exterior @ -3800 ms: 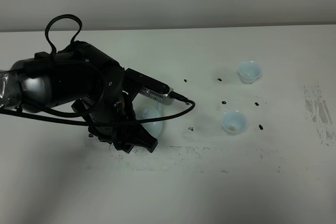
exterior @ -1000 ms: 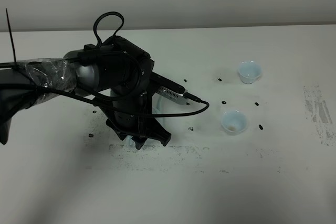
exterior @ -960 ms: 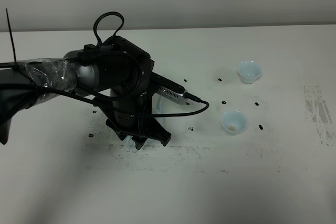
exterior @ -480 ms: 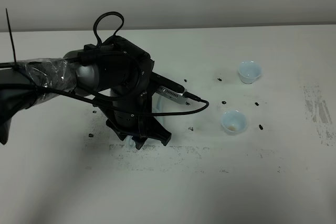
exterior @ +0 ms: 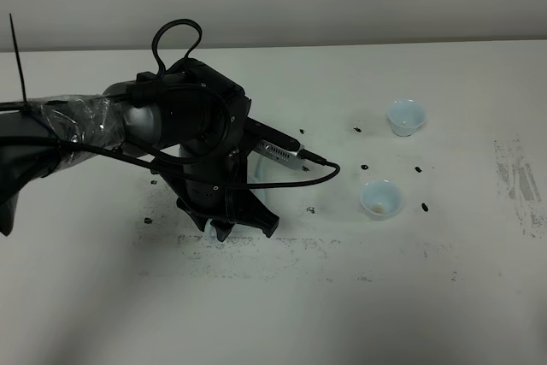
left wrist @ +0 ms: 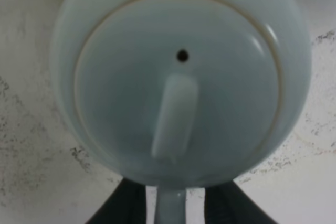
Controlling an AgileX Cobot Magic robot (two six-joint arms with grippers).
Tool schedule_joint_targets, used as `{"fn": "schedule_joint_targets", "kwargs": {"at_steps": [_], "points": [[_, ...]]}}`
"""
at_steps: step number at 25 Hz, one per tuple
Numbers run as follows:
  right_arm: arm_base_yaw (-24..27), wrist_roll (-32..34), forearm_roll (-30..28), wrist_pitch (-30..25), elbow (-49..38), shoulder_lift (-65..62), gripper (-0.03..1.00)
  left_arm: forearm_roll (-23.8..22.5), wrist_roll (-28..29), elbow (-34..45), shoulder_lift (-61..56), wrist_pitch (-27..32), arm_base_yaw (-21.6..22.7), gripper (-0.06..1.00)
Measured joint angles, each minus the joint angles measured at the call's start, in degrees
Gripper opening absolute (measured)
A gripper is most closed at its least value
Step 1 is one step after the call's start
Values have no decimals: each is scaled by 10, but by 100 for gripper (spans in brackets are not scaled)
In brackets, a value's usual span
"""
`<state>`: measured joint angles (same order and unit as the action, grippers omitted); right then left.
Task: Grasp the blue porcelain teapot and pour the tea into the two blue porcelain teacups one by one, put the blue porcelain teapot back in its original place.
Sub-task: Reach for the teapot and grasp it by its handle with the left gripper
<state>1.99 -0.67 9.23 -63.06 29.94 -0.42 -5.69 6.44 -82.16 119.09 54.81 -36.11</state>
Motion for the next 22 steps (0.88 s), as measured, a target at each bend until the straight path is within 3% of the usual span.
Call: {"fn": "schedule_joint_targets", "kwargs": {"at_steps": [22], "points": [[0,0,0,0,0,0,41,0,1,-14,18,14,0,28]]}}
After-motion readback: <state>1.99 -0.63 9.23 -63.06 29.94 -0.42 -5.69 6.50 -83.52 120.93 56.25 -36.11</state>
